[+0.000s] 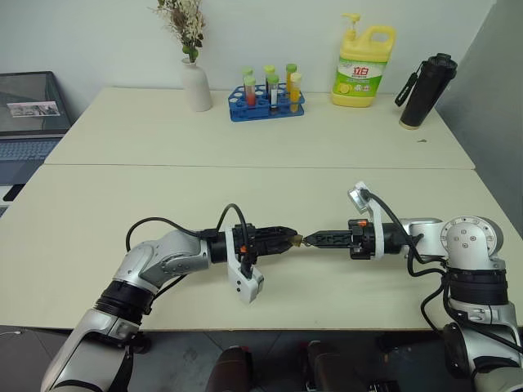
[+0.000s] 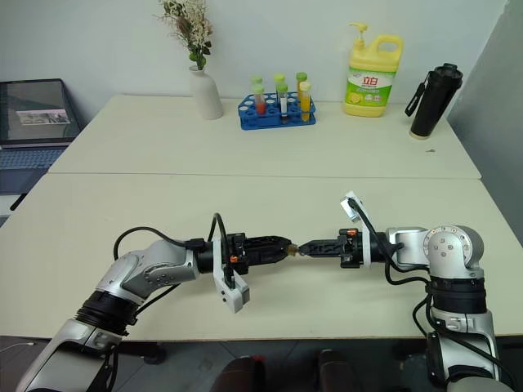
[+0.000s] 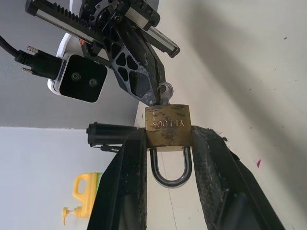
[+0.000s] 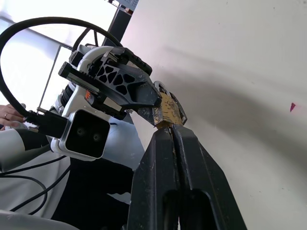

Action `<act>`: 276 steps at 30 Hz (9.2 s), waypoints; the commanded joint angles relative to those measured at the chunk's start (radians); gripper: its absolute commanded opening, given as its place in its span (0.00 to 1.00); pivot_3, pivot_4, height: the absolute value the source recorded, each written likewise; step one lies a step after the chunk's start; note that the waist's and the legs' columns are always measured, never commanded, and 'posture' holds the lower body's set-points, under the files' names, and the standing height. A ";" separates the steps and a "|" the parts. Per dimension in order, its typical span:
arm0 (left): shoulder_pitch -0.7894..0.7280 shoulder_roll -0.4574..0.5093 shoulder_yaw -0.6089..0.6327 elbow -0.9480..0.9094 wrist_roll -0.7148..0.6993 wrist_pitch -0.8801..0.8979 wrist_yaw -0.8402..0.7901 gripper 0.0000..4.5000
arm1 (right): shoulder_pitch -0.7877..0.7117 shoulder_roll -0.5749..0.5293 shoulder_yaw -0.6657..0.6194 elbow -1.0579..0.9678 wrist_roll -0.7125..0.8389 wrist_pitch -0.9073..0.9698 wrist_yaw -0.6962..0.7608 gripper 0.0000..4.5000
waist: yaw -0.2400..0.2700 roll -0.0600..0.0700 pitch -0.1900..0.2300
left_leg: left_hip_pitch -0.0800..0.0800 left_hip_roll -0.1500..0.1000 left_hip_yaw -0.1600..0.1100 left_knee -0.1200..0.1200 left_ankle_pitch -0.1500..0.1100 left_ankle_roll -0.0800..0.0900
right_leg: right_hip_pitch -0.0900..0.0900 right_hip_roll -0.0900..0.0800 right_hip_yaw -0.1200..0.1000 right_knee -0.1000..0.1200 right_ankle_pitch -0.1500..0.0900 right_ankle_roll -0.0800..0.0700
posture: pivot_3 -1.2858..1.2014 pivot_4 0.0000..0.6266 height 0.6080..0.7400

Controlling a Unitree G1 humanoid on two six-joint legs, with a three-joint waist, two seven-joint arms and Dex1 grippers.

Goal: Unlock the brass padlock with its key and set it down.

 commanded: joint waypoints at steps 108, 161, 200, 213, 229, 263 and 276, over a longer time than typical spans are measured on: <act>0.035 0.004 0.000 -0.072 -0.025 0.101 0.063 0.21 | -0.016 -0.100 0.141 -0.120 -0.085 -0.219 0.019 0.09 | -0.001 0.000 0.000 | -0.001 0.000 0.000 -0.001 0.000 0.000 | -0.001 -0.001 -0.001 -0.001 0.000 0.000 | 0.52 0.24 1.00; 0.036 -0.006 -0.048 -0.087 -0.338 0.175 -0.135 0.44 | 0.113 -0.060 0.231 -0.229 -0.275 -0.658 0.241 0.03 | 0.000 0.000 0.000 | 0.000 -0.001 0.000 0.000 0.000 0.000 | 0.000 -0.001 -0.001 0.000 0.000 0.000 | 0.52 0.24 1.00; 0.054 -0.117 0.105 -0.265 -1.031 1.166 -0.593 0.00 | 0.086 -0.101 0.212 -0.202 -0.343 -0.763 0.333 0.03 | -0.001 0.000 0.000 | 0.000 0.000 -0.001 0.000 0.000 0.000 | 0.000 0.006 0.000 -0.001 0.000 0.001 | 0.52 0.24 1.00; 0.116 -0.102 0.143 -0.380 -1.057 1.271 -0.628 0.00 | 0.074 -0.092 0.214 -0.173 -0.351 -0.765 0.332 0.03 | -0.001 0.000 0.000 | 0.000 0.000 -0.001 0.000 0.000 0.000 | 0.000 0.005 0.001 -0.001 0.000 0.001 | 0.52 0.24 1.00; 0.108 -0.114 0.219 -0.501 -1.167 1.441 -0.583 0.00 | 0.081 -0.092 0.228 -0.171 -0.354 -0.766 0.344 0.03 | -0.001 0.000 0.000 | 0.000 0.000 -0.001 0.000 0.000 0.000 | 0.000 0.005 0.001 -0.001 -0.003 0.005 | 0.52 0.24 1.00; 0.090 -0.142 0.206 -0.463 -1.096 1.380 -0.561 0.00 | 0.087 -0.094 0.232 -0.180 -0.355 -0.766 0.347 0.03 | -0.001 0.000 0.000 | 0.000 0.000 -0.001 0.000 0.000 0.000 | 0.000 0.005 0.001 -0.001 -0.003 0.005 | 0.52 0.24 1.00; 0.234 0.044 0.227 -0.412 -0.806 0.850 -0.621 0.48 | 0.081 -0.103 0.202 -0.157 -0.322 -0.648 0.300 0.03 | 0.002 0.001 0.001 | 0.000 0.000 0.000 -0.001 0.000 0.000 | -0.001 0.004 0.001 -0.001 -0.001 0.000 | 0.52 0.24 1.00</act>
